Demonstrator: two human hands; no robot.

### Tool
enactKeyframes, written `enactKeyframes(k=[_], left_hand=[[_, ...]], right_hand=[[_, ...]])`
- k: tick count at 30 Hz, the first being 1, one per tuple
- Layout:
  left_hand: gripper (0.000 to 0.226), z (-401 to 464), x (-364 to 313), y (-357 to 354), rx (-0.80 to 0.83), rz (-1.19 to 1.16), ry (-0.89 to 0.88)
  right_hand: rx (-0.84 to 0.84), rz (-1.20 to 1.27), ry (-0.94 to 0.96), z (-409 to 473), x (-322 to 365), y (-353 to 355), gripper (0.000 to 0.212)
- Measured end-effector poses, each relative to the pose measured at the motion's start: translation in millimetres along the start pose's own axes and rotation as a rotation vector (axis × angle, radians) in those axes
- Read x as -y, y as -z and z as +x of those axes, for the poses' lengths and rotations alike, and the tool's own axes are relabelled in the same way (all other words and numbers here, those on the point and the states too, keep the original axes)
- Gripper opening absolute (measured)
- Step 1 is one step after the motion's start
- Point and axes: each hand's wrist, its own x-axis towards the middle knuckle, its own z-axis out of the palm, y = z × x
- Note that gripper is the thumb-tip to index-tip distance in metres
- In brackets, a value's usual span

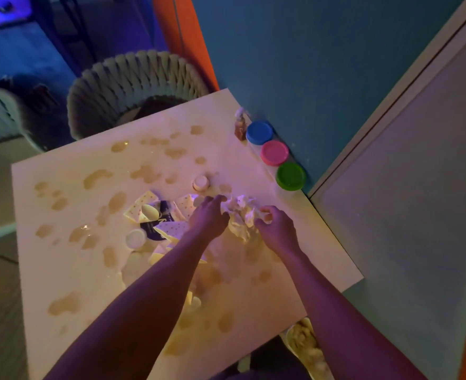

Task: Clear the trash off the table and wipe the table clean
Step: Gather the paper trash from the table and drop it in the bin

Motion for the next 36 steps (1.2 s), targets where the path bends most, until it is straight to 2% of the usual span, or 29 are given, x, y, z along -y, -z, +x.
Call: enactKeyframes(k=[4, 8, 17, 22, 28, 32, 34, 36], left_hand=[[0.050, 7, -5, -12, 0.015, 0.030, 0.047], [0.038, 6, -7, -17, -0.035, 0.001, 0.077], [0.028, -7, -6, -9, -0.091, -0.151, 0.210], [0.025, -19, 2, -5, -0.178, -0.272, 0.241], [0.006, -11, 0, 2, -0.219, -0.332, 0.366], [0.027, -4, -8, 6, -0.218, -0.298, 0.358], [0.020, 2, -14, 6, -0.190, -0.221, 0.342], [0.016, 10, -18, 4, -0.123, -0.158, 0.321]], right_hand=[[0.045, -0.049, 0.010, 21, 9, -12, 0.041], [0.105, -0.094, 0.009, 34, 8, -19, 0.043], [0.154, 0.053, -0.018, 58, -3, -3, 0.020], [0.111, 0.140, -0.033, 70, -6, 5, 0.007], [0.138, 0.175, 0.018, 76, 1, 7, 0.020], [0.205, 0.126, 0.090, 80, 6, 0, 0.019], [0.267, 0.085, 0.094, 79, 9, -2, 0.019], [0.309, -0.026, 0.114, 78, 13, -4, 0.033]])
